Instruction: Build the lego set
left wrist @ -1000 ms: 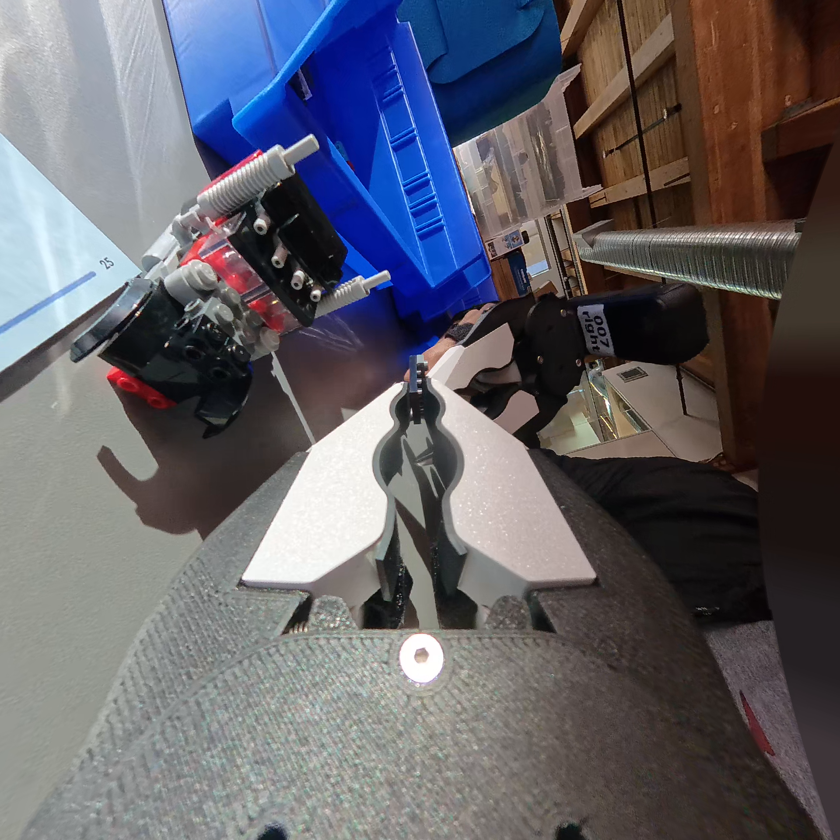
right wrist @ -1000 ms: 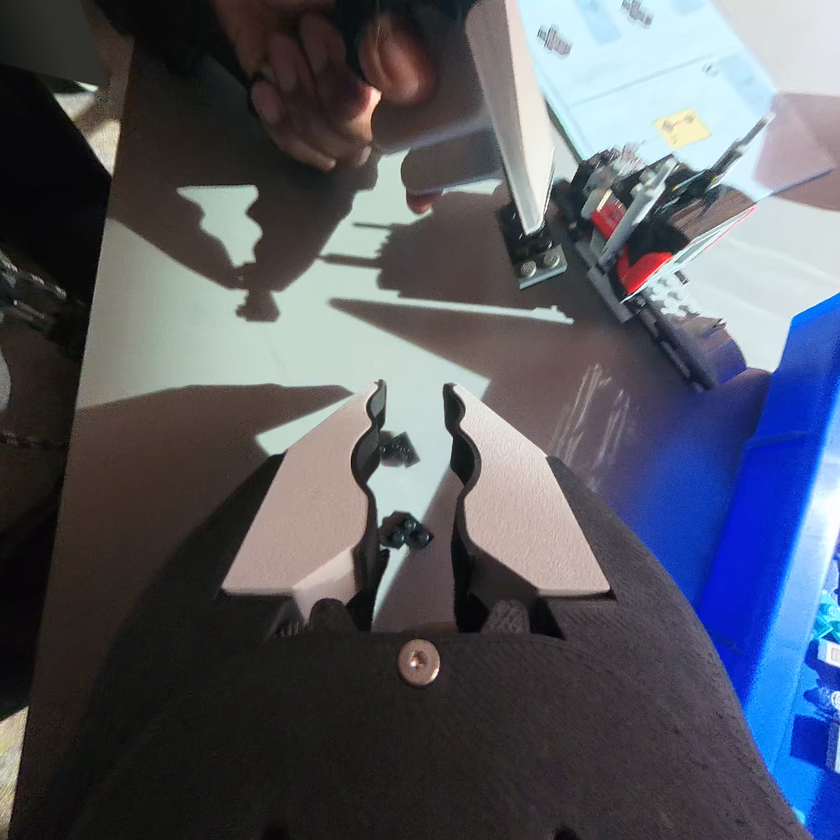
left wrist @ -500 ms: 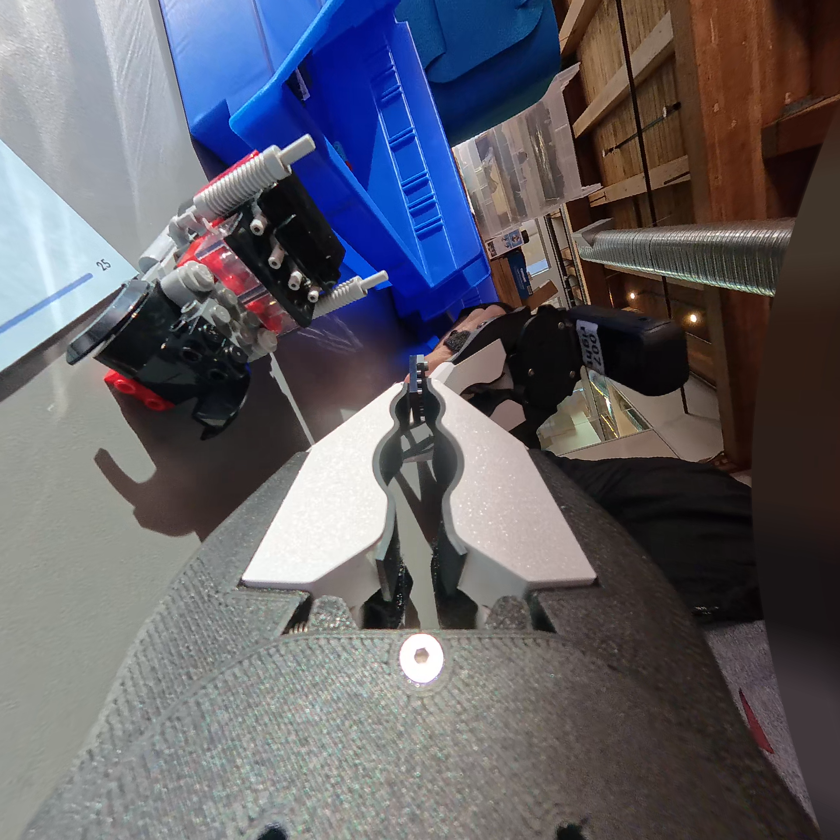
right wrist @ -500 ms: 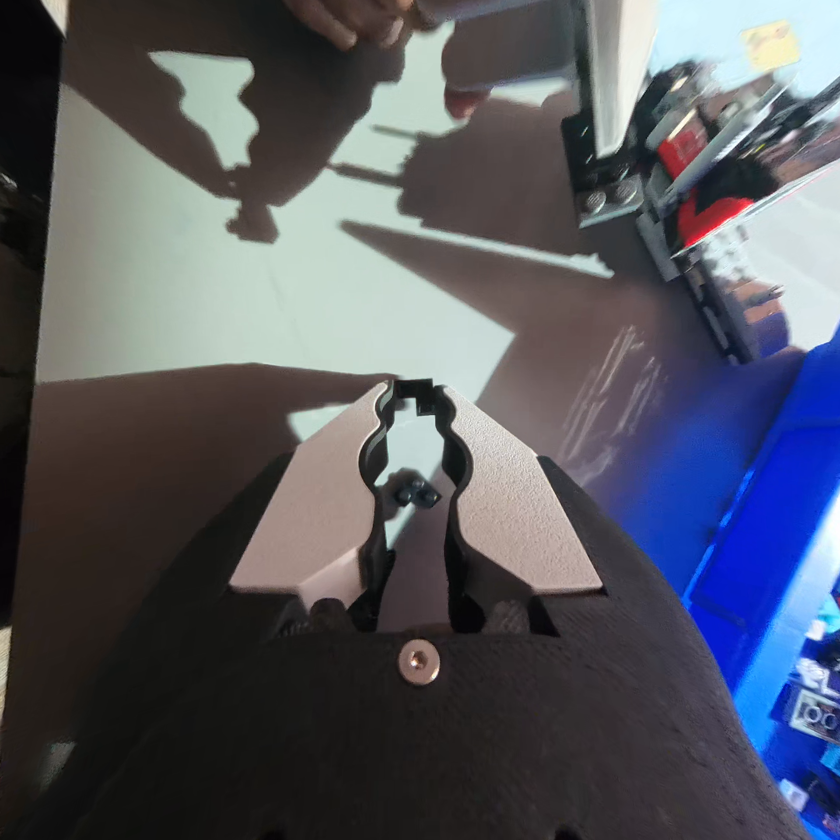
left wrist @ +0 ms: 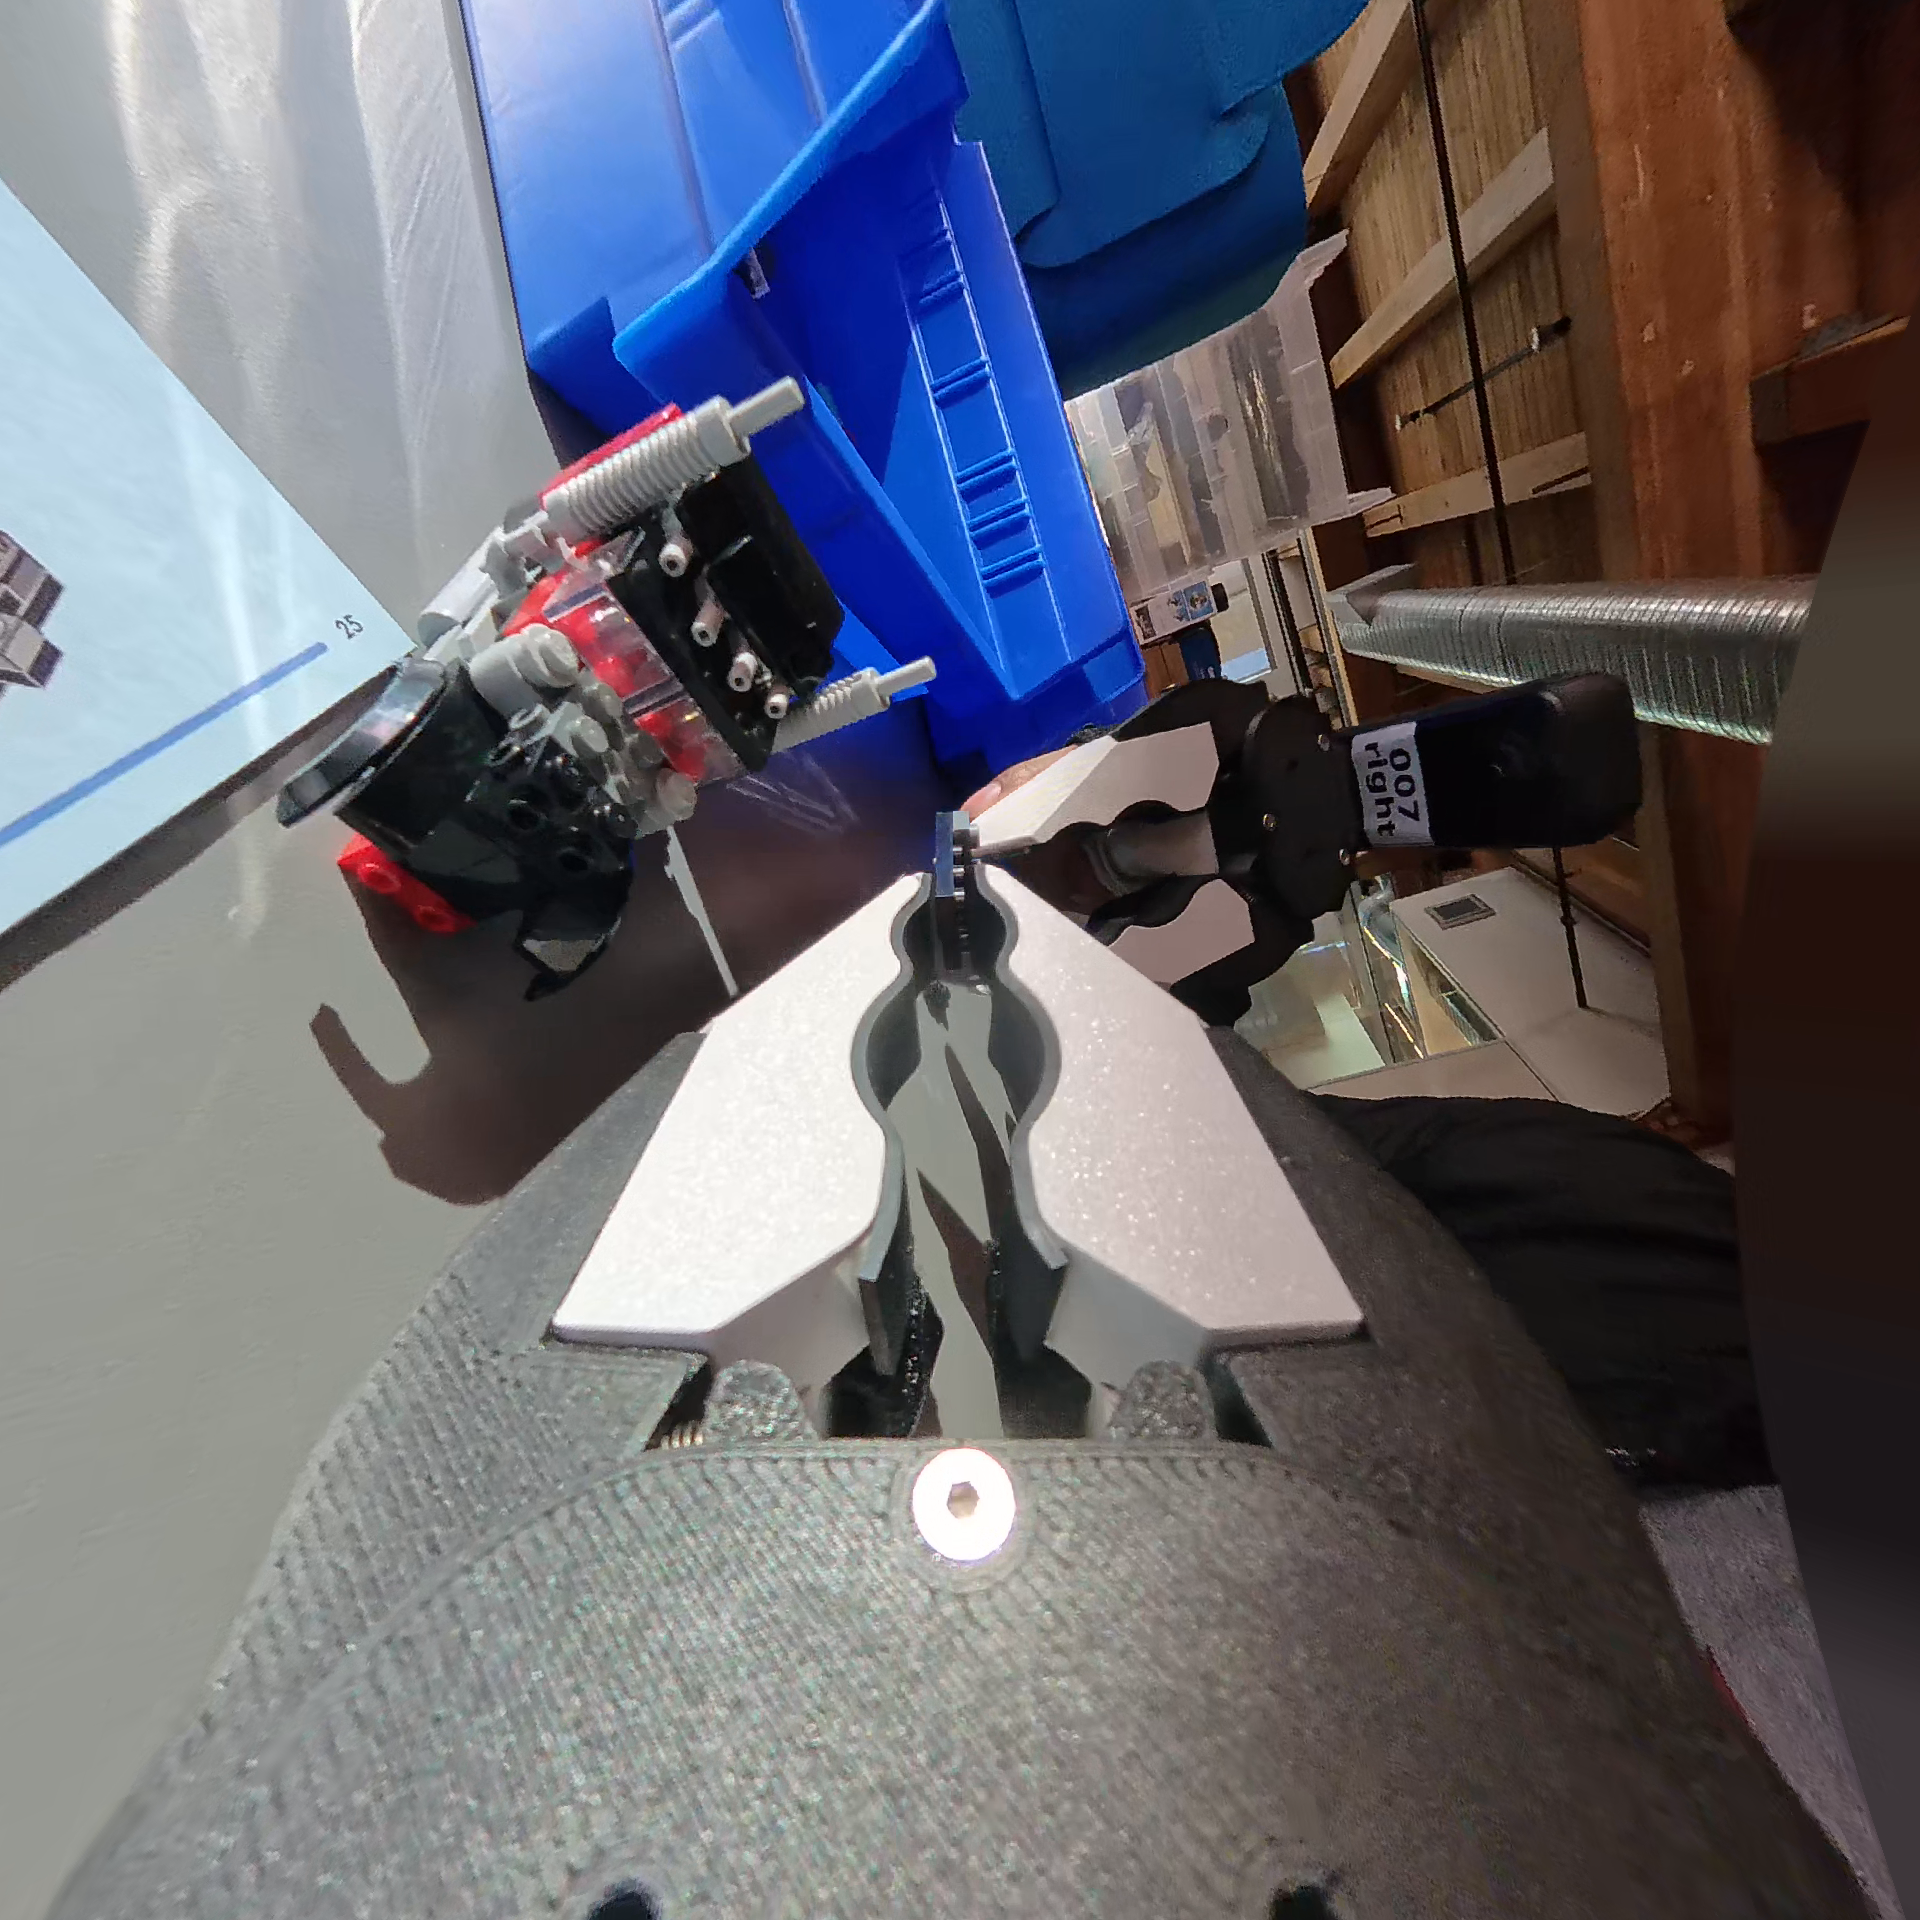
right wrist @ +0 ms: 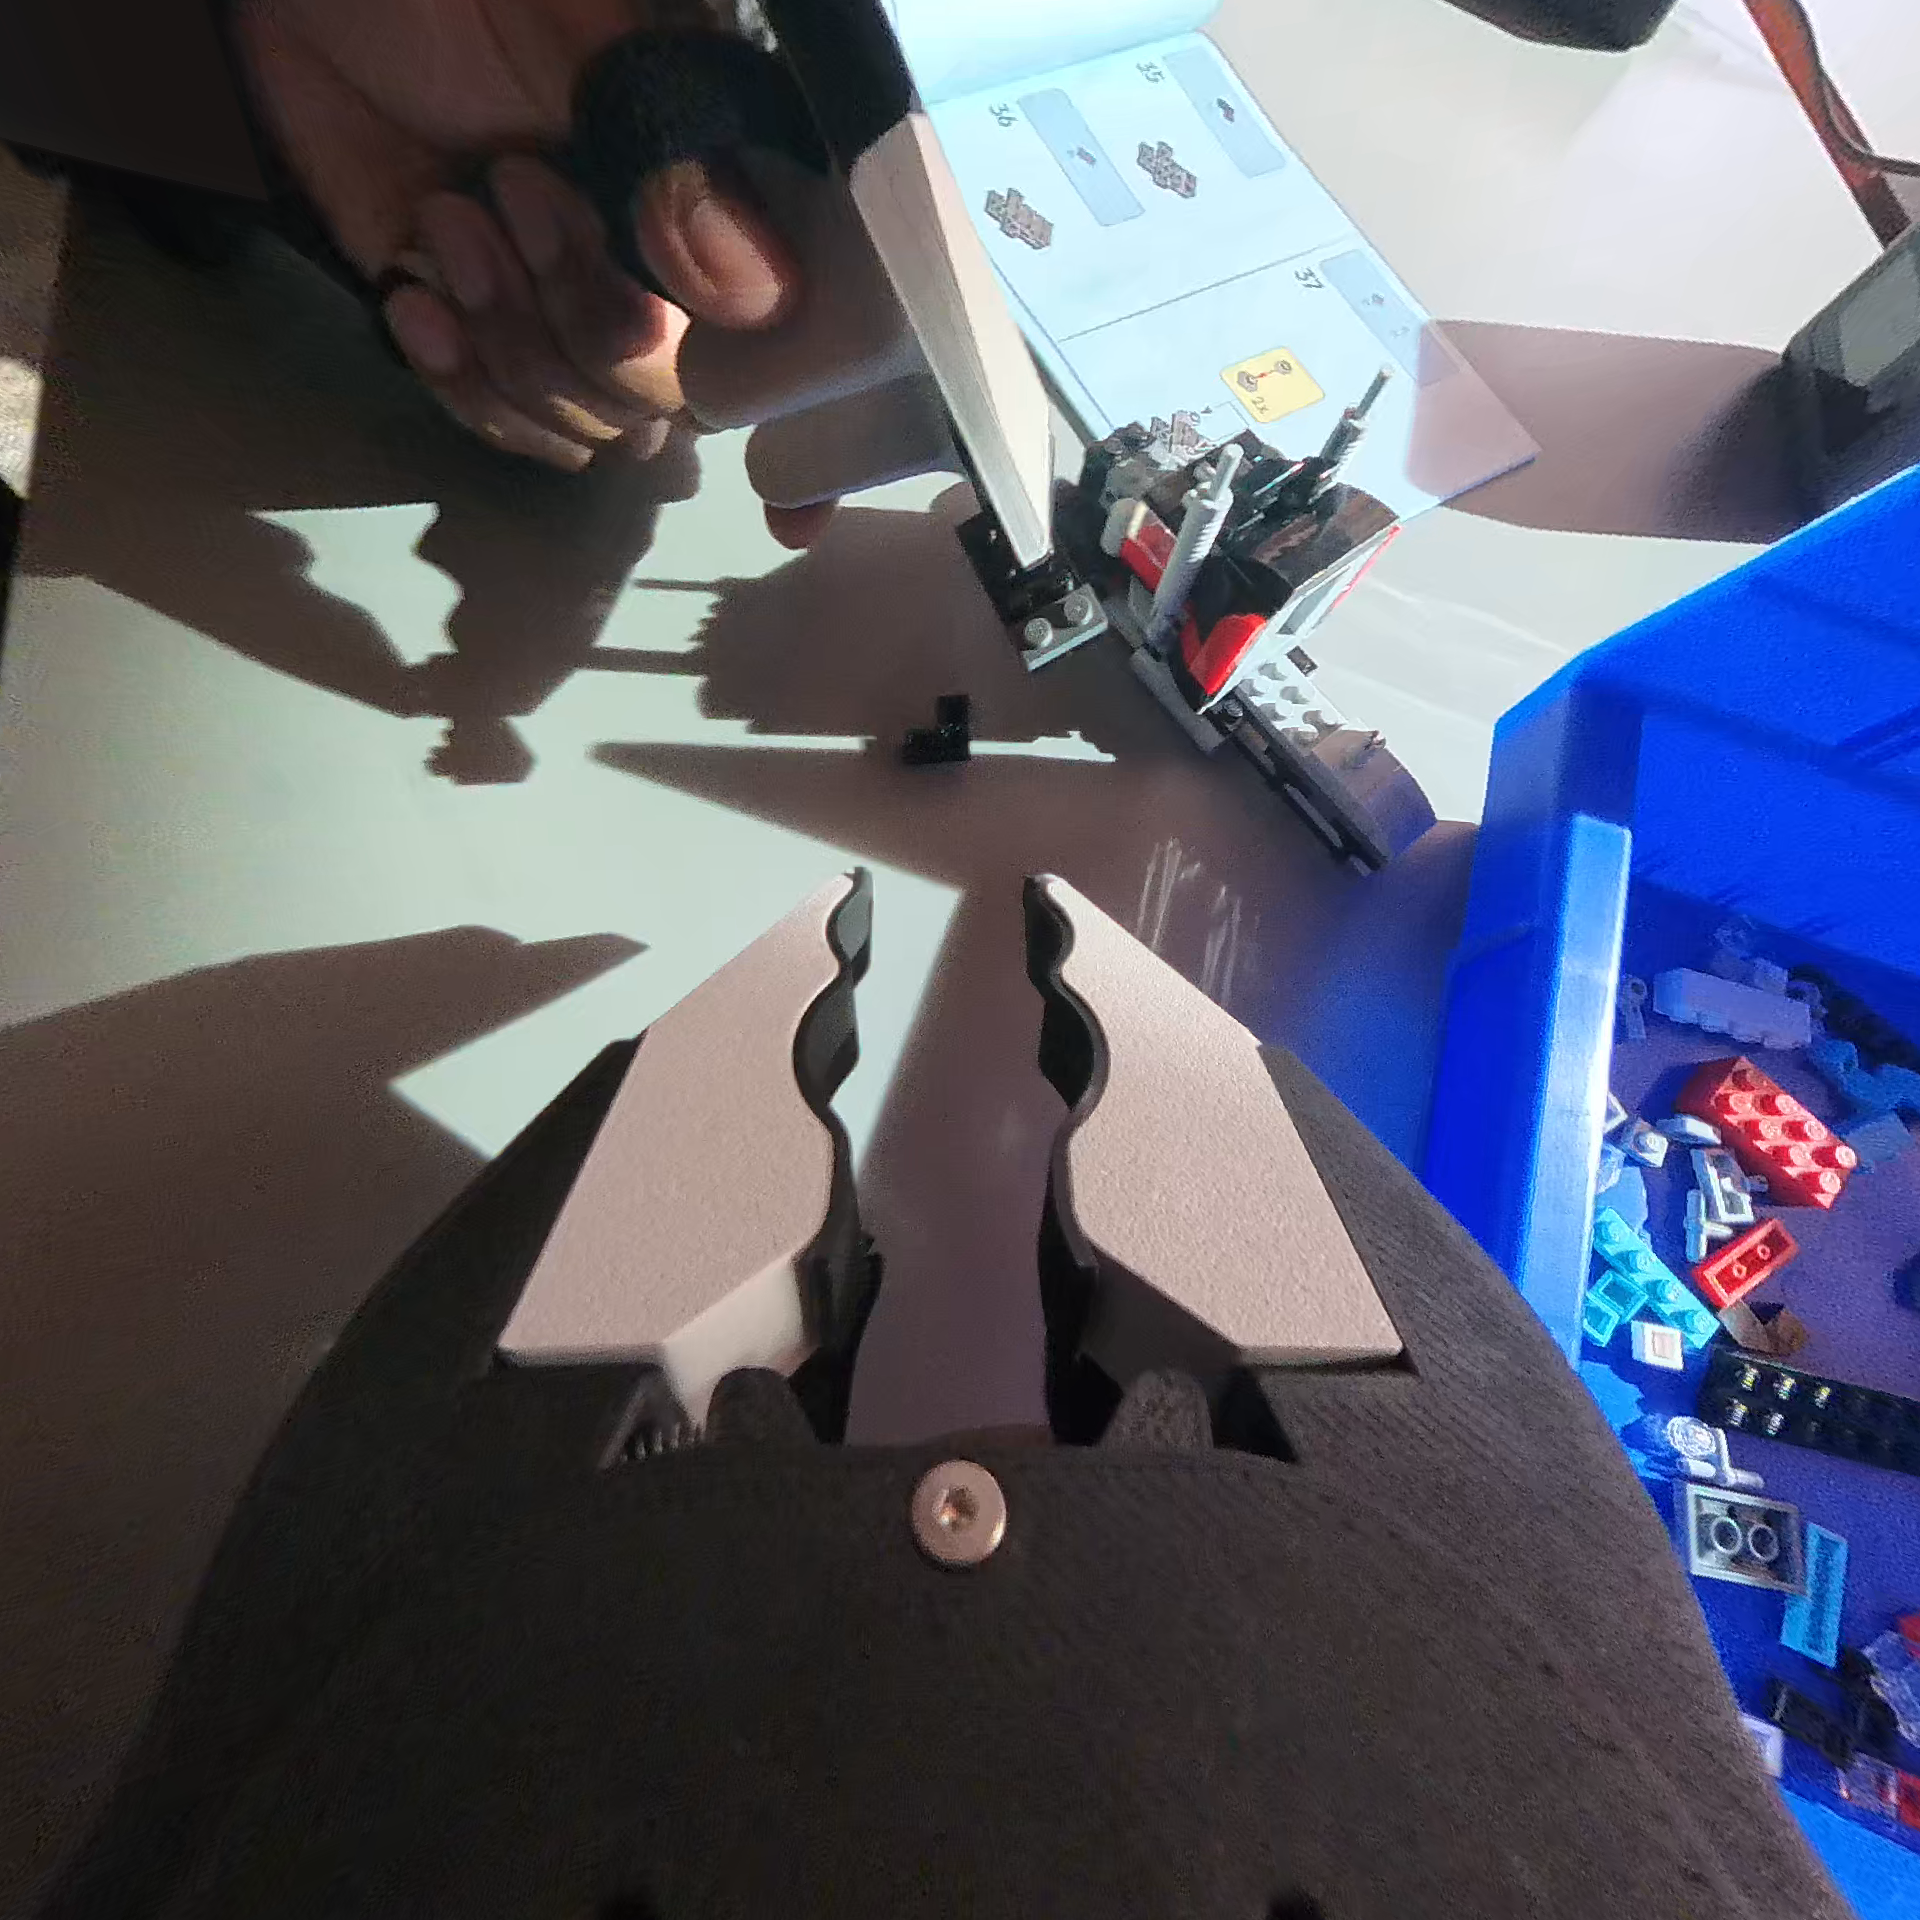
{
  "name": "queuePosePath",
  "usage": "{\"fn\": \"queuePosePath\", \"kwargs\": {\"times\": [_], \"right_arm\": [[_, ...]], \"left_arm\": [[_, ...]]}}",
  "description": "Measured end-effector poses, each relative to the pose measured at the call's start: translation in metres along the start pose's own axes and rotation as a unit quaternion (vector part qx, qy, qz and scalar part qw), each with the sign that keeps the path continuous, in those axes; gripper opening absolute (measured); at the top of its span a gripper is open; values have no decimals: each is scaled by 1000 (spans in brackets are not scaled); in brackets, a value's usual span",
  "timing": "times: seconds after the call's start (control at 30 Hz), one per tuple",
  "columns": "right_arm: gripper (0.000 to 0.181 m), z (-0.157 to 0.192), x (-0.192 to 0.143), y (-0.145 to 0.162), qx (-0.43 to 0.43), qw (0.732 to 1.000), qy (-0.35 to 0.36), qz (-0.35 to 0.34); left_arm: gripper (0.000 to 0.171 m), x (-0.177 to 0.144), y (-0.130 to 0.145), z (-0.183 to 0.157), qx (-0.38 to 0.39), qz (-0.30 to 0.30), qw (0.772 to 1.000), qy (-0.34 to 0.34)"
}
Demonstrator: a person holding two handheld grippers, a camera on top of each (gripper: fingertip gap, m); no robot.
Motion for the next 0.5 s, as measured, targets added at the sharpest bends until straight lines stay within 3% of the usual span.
{"fn": "queuePosePath", "kwargs": {"times": [0.5], "right_arm": [[30,1,41,-12,33,999,34,1]], "left_arm": [[5,-6,-7,3,-16,-20,1000,-14]]}}
Point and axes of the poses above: each gripper's, where its closed fingertips meet, x out along the fingers, y out of its underside, z = x × y across the jaws, the point moved 2 cm from there along -x, back along the fingers, and after that the axes turned 7 degrees about -x, right-handed, at the moved point
